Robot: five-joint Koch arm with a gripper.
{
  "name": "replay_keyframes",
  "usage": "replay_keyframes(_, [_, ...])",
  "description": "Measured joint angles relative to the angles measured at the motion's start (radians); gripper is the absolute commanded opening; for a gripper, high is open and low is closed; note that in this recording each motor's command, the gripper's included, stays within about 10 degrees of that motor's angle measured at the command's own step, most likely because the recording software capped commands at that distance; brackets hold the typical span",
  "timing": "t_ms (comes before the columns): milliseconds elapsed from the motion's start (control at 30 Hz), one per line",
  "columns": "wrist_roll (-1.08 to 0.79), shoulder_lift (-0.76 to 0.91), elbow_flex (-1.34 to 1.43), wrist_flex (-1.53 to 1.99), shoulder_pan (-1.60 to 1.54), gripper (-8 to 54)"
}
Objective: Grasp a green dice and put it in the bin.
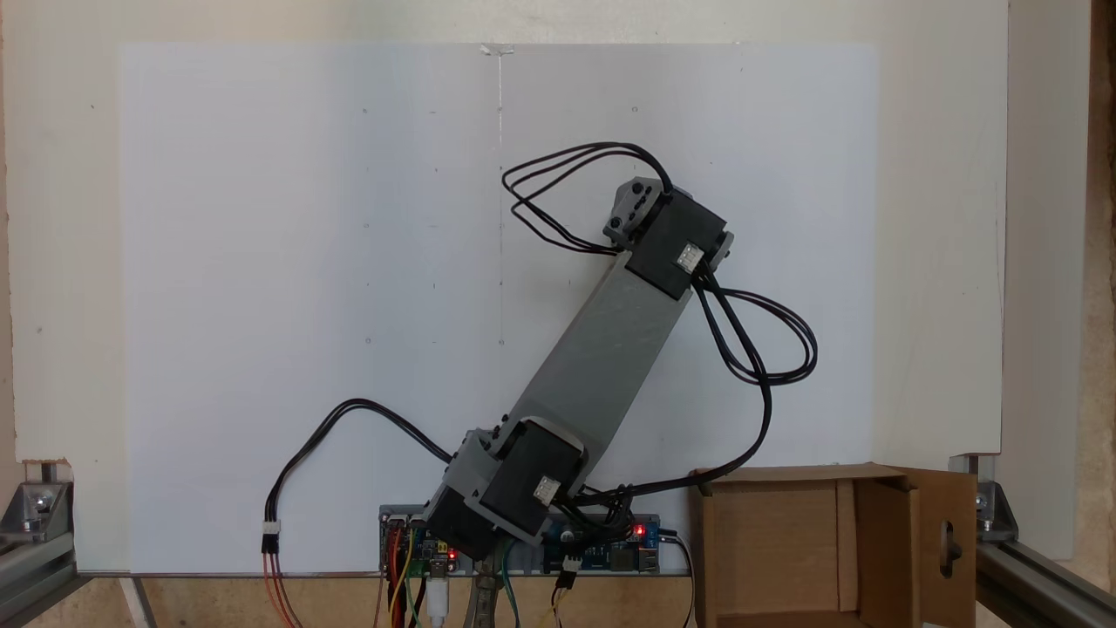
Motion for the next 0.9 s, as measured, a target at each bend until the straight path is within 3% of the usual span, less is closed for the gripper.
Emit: replay_keyframes(900, [0.000,-0.097,0.173,-0.295,0.002,45.0])
